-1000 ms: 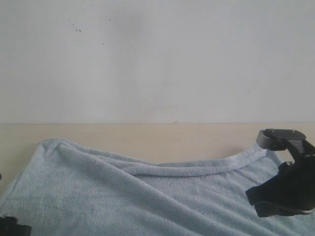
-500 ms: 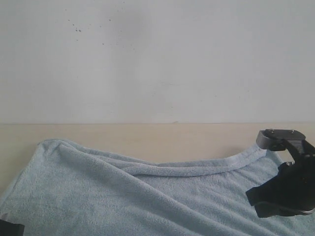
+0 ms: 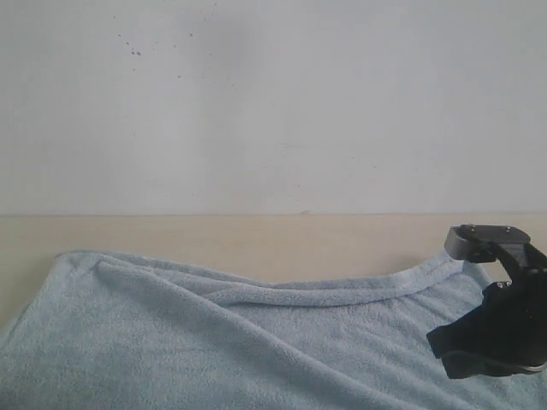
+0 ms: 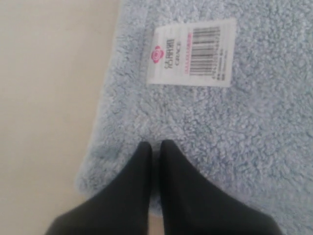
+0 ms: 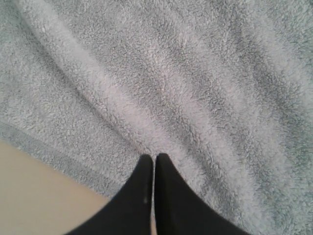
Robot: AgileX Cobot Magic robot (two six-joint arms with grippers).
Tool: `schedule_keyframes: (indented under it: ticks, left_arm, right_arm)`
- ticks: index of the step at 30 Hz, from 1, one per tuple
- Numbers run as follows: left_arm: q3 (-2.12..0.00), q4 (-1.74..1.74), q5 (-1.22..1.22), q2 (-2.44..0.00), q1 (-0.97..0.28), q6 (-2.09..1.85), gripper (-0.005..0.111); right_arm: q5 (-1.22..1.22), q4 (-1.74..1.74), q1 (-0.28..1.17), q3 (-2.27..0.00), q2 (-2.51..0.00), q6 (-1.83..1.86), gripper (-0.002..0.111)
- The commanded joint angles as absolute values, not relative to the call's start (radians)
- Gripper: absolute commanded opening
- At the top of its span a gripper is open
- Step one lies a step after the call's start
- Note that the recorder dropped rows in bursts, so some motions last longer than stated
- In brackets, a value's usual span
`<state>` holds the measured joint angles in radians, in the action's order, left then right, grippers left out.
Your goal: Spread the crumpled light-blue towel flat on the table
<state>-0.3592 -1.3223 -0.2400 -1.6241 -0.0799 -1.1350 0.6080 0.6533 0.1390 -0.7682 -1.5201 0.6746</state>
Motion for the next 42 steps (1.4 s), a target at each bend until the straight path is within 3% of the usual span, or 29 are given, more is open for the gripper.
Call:
schedule_keyframes:
  ticks: [1,3,12,17,25,33,42]
  left_arm:
    - [-0.270,-1.577,-0.260,-1.634,-0.080,-1.278,0.006]
    - [-0.244,-1.744,-0.302,-1.634,-0.080,-1.402,0.006]
    - [-0.264,-1.744,-0.323,-1.557,-0.080,-1.428,0.013]
    - [-0.351,-1.744,-0.294,-1.481,-0.080,-1.501,0.013]
    - [-0.372,-1.744,-0.228,-1.478,-0.080,-1.520,0.013]
    - [-0.372,-1.744,-0.209,-1.478,-0.080,-1.520,0.013]
    - [-0.372,-1.744,-0.178,-1.478,-0.080,-1.520,0.013]
  right_arm:
    - [0.617,0.653,0.140,-0.768,-1.509,0.686,0.001]
    - [0.617,0.653,0.140,-0.768,-1.509,0.686,0.001]
    - [0.598,0.629,0.138,-0.768,-1.509,0.688,0.001]
    - [0.508,0.141,0.138,-0.701,-1.517,0.283,0.001]
    - [0.492,-0.015,0.138,-0.687,-1.699,0.155,0.001]
    - [0.719,-0.319,0.138,-0.578,-1.717,-0.163,0.001]
    - [0.765,-0.244,0.140,-0.521,-1.567,-0.193,0.001]
